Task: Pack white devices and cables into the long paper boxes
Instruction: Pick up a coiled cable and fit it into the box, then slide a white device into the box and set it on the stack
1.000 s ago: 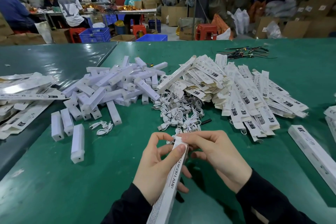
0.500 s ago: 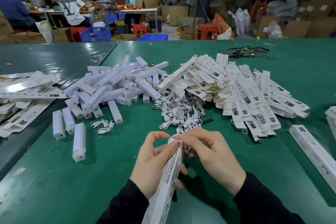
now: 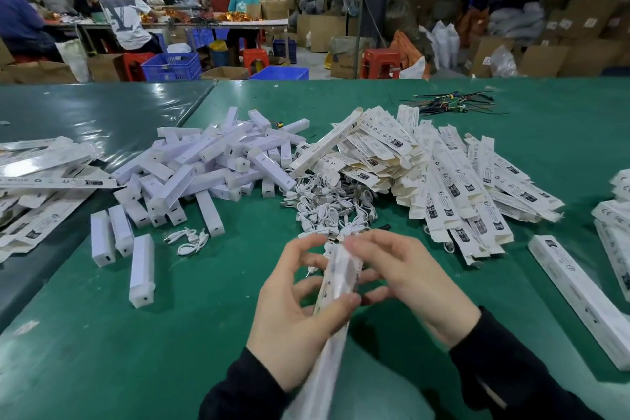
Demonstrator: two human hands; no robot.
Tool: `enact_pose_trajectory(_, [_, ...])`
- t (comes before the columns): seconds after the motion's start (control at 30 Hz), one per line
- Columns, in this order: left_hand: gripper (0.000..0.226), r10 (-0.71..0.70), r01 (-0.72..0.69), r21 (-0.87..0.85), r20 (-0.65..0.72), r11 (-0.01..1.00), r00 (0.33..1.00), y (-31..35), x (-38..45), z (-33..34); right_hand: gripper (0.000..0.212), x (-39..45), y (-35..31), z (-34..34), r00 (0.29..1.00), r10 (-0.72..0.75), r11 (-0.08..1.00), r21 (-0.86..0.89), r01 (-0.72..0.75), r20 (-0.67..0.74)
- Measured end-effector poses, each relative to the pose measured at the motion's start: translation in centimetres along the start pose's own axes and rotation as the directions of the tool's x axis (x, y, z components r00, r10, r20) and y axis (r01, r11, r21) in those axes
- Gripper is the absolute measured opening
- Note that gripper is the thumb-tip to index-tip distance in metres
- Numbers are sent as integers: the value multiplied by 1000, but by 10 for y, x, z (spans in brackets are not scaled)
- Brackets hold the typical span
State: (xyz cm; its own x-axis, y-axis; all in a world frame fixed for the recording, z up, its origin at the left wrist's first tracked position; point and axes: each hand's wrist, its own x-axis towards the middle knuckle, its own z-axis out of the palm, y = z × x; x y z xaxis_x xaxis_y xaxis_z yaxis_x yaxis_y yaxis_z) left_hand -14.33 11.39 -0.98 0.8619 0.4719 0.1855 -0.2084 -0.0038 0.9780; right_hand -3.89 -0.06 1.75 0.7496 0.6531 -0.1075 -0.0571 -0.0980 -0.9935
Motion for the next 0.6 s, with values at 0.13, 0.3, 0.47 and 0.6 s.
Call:
enact_pose_trajectory(0.13, [72,163,-167,229,37,959,986,2,-5,1,33,-8,-7,-13,998,-69,979,-193,68,1])
enact_pose_trajectory(0.3, [44,235,-194,274,-127,942,964,5,-1,-5,41,-42,-19,-72,835,-385,919,-83,385,-393])
enact_pose_trajectory(0.47, [16,128,-97,130,-253,987,959,4,5,-8,43,-84,4,-161,762,-277,956,-86,281,-585])
enact_pose_trajectory(0.6, [9,104,-76,128,-228,989,968,-1,3,-6,32,-66,25,-195,845,-24,984,138,115,-534])
